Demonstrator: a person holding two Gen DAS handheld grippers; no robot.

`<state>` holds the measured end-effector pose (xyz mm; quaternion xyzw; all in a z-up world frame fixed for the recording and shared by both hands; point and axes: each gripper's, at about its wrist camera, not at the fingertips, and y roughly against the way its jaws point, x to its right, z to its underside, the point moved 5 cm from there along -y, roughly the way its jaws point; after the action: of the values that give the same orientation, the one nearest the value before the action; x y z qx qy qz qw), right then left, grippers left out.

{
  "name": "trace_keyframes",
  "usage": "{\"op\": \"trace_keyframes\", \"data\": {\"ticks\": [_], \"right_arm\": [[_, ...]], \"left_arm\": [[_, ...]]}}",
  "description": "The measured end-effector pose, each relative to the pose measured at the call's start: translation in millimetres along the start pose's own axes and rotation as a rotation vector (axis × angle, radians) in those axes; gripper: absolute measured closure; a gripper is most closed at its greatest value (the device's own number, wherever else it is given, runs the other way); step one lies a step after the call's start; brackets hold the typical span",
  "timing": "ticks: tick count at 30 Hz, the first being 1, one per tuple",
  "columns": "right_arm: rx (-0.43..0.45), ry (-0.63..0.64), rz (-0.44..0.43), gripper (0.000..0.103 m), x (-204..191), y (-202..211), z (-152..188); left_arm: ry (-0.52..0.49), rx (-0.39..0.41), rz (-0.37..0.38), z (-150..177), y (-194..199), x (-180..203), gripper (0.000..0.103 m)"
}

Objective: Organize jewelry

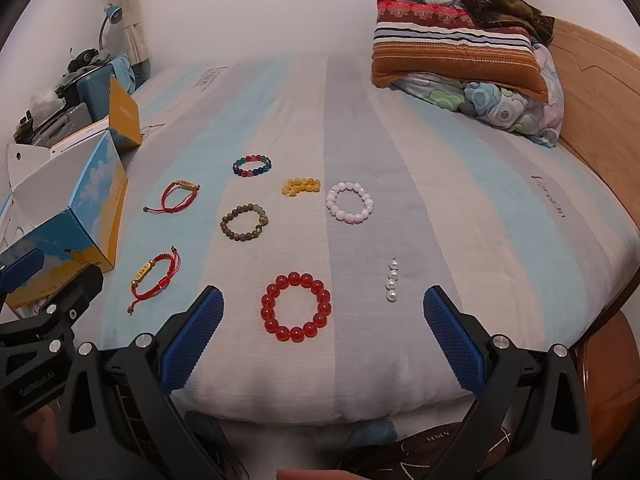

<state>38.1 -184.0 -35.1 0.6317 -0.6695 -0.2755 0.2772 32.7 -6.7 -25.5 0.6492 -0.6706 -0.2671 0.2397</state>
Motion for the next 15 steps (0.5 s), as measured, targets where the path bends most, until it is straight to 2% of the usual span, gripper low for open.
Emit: {"op": "trace_keyframes", "data": {"ticks": [15], "right_arm": [[0.002,-0.005,-0.015,0.007,-1.8,0.6,0.8]], "left_arm": [[0.023,-0.003,-0.008,0.8,-0.5,-6.0,0.006]]}}
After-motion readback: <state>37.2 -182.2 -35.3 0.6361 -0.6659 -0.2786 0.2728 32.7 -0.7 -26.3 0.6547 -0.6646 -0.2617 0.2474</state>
